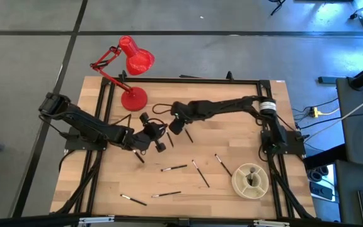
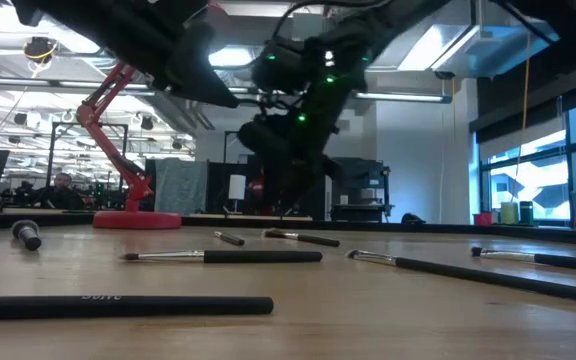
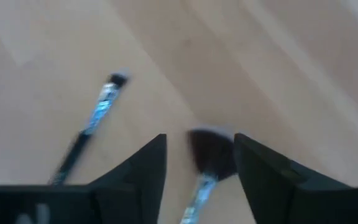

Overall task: Sort items
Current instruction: Put the highlighter brush into the brush organizer

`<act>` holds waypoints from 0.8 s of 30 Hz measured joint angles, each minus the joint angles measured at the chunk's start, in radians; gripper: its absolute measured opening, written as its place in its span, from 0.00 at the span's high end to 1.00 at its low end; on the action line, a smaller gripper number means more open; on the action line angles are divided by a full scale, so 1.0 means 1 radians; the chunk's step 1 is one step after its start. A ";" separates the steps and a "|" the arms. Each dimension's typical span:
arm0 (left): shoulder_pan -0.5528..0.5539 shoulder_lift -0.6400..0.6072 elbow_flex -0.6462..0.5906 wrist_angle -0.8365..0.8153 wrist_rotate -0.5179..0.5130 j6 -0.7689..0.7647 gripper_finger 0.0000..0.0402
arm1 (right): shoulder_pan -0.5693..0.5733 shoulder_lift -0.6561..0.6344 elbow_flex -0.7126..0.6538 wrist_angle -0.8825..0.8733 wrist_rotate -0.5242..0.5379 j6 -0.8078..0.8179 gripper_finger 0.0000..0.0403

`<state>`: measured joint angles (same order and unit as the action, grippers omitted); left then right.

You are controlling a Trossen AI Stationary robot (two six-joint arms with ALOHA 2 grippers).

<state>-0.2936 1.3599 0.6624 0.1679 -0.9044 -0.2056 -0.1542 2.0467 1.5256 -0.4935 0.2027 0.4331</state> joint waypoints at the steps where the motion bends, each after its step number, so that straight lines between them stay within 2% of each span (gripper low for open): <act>1: 0.001 -0.008 0.000 -0.016 0.002 -0.005 0.96 | -0.005 0.014 0.033 -0.036 0.016 -0.009 0.50; 4: 0.001 -0.031 -0.001 -0.085 0.002 -0.041 0.96 | -0.019 0.049 0.109 -0.124 0.041 -0.016 0.42; 7: 0.002 -0.064 -0.057 -0.064 -0.013 -0.067 0.96 | -0.023 0.072 0.136 -0.135 0.044 -0.016 0.37; 11: 0.030 -0.134 -0.185 0.084 0.030 -0.082 0.96 | -0.021 0.094 0.136 -0.146 0.039 -0.018 0.36; 17: 0.093 -0.210 -0.345 0.387 0.204 -0.081 0.97 | -0.021 0.119 0.135 -0.175 0.032 -0.010 0.36; 24: 0.107 -0.219 -0.379 0.524 0.244 -0.074 0.97 | -0.029 0.119 0.135 -0.155 0.000 -0.005 0.36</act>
<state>-0.1871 1.1409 0.2836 0.6917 -0.6603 -0.2792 -0.1829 2.1662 1.6604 -0.6489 0.2023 0.4284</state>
